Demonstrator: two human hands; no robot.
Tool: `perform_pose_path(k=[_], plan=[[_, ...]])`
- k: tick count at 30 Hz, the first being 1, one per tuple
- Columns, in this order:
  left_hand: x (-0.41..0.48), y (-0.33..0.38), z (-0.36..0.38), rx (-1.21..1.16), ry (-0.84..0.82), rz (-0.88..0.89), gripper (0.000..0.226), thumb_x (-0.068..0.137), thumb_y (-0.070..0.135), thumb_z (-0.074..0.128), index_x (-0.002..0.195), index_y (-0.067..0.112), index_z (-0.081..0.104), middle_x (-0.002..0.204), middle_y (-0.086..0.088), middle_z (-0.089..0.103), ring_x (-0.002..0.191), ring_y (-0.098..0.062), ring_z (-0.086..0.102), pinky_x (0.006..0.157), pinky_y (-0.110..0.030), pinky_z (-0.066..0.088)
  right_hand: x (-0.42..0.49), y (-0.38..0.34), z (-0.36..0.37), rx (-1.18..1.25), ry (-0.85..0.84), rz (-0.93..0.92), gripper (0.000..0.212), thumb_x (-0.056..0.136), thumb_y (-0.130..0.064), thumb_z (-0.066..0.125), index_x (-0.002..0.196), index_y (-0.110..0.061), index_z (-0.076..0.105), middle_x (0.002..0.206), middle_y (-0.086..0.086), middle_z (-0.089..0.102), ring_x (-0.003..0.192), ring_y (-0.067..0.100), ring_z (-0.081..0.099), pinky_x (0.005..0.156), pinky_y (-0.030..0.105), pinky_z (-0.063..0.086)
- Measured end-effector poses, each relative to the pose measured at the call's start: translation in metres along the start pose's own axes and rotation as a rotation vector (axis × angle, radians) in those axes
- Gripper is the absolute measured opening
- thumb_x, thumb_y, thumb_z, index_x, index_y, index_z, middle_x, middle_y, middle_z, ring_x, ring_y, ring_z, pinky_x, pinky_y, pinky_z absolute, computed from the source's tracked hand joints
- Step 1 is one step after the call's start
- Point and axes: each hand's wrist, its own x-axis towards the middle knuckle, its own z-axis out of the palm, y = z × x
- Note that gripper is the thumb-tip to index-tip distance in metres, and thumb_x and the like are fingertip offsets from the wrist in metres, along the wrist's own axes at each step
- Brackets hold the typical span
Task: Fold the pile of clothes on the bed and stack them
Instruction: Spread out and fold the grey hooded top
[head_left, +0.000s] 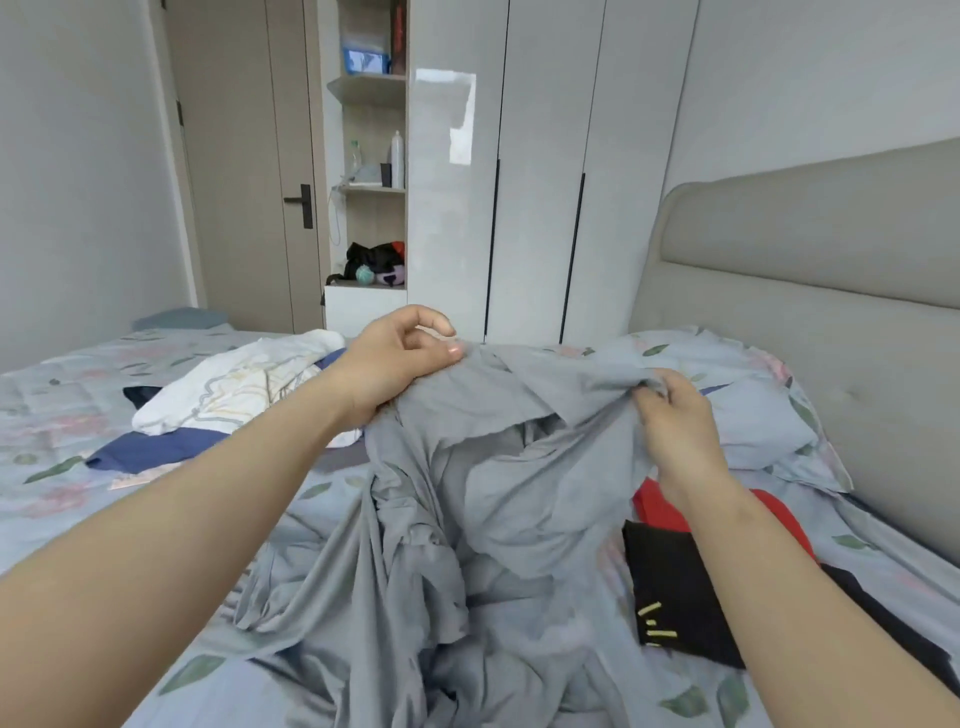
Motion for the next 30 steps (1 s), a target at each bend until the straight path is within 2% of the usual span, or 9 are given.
perform_pose_path(k=[5,9,11,15,19,22,25,28,30], plan=[[0.010,-0.001,-0.017,0.660,0.049,0.185,0.015,0.078,0.020,0.076,0.088,0.021,0.064,0.082,0.006,0.060,0.074,-0.007,0.055,0.067,-0.018,0.038,0.012,-0.033,-0.006,0.122,0.080,-0.044,0.026,0.094,-0.005,0.045,0.075,-0.020,0.052,0.079,-0.002,0.055,0.074,0.008,0.050,0.068,0.021,0.042],[0.007,-0.033,-0.022,1.239,-0.182,-0.060,0.020,0.092,0.027,0.057,0.095,0.007,0.061,0.104,-0.010,0.063,0.101,-0.028,0.057,0.079,-0.029,0.039,0.001,-0.023,-0.006,0.100,0.022,0.060,0.023,0.093,-0.005,0.048,0.075,-0.015,0.056,0.079,0.005,0.058,0.074,0.014,0.053,0.069,0.028,0.043],[-0.004,-0.052,-0.030,1.159,-0.232,-0.235,0.018,0.094,0.024,0.054,0.081,0.012,0.050,0.095,-0.011,0.059,0.091,-0.026,0.055,0.069,-0.028,0.035,-0.005,-0.016,-0.012,0.034,-0.084,0.162,0.014,0.091,-0.004,0.054,0.082,-0.008,0.064,0.085,0.012,0.065,0.079,0.019,0.058,0.073,0.031,0.045],[-0.017,-0.079,-0.041,0.329,-0.151,-0.520,0.013,0.088,0.016,0.061,0.082,0.014,0.050,0.079,-0.011,0.050,0.069,-0.020,0.048,0.059,-0.027,0.038,-0.012,-0.014,-0.018,0.006,-0.252,0.372,0.013,0.088,-0.003,0.057,0.091,-0.002,0.069,0.087,0.014,0.070,0.071,0.021,0.065,0.066,0.027,0.052],[-0.022,-0.077,-0.030,0.411,-0.061,-0.500,0.019,0.088,0.007,0.061,0.102,0.018,0.052,0.081,-0.004,0.051,0.058,-0.014,0.046,0.041,-0.015,0.036,-0.008,-0.016,-0.002,0.275,-0.273,0.545,0.019,0.092,-0.009,0.050,0.092,-0.005,0.068,0.077,0.007,0.072,0.063,0.018,0.068,0.059,0.028,0.057],[-0.028,-0.078,-0.014,0.496,-0.350,-0.357,0.087,0.078,0.012,0.076,0.144,0.031,0.022,0.130,0.008,0.036,0.112,-0.013,0.044,0.083,-0.018,0.043,-0.009,-0.021,0.020,0.427,-0.348,0.546,0.024,0.095,-0.007,0.042,0.092,-0.006,0.066,0.079,0.006,0.071,0.065,0.015,0.069,0.058,0.025,0.057],[-0.039,-0.077,0.016,0.358,-0.584,-0.205,0.115,0.062,0.023,0.086,0.147,0.039,0.011,0.144,0.022,0.025,0.131,0.003,0.029,0.104,-0.018,0.031,-0.016,-0.028,0.045,0.503,-0.429,0.547,0.026,0.096,-0.006,0.040,0.084,-0.006,0.063,0.072,0.005,0.068,0.060,0.013,0.066,0.055,0.023,0.055],[-0.044,-0.073,0.040,0.083,-0.522,-0.155,0.054,0.077,0.001,0.072,0.117,0.027,0.047,0.110,0.017,0.056,0.091,0.017,0.056,0.078,-0.006,0.043,-0.016,-0.033,0.059,0.663,-0.419,0.590,0.025,0.097,-0.006,0.039,0.085,-0.003,0.061,0.068,0.007,0.069,0.055,0.014,0.067,0.055,0.023,0.055],[-0.043,-0.068,0.047,-0.163,-0.378,-0.224,0.018,0.090,0.000,0.055,0.096,0.017,0.056,0.085,0.009,0.068,0.071,0.004,0.064,0.065,-0.013,0.050,-0.013,-0.029,0.062,0.806,-0.359,0.598,0.024,0.098,-0.008,0.039,0.090,-0.001,0.060,0.071,0.008,0.071,0.059,0.017,0.069,0.060,0.027,0.057]])
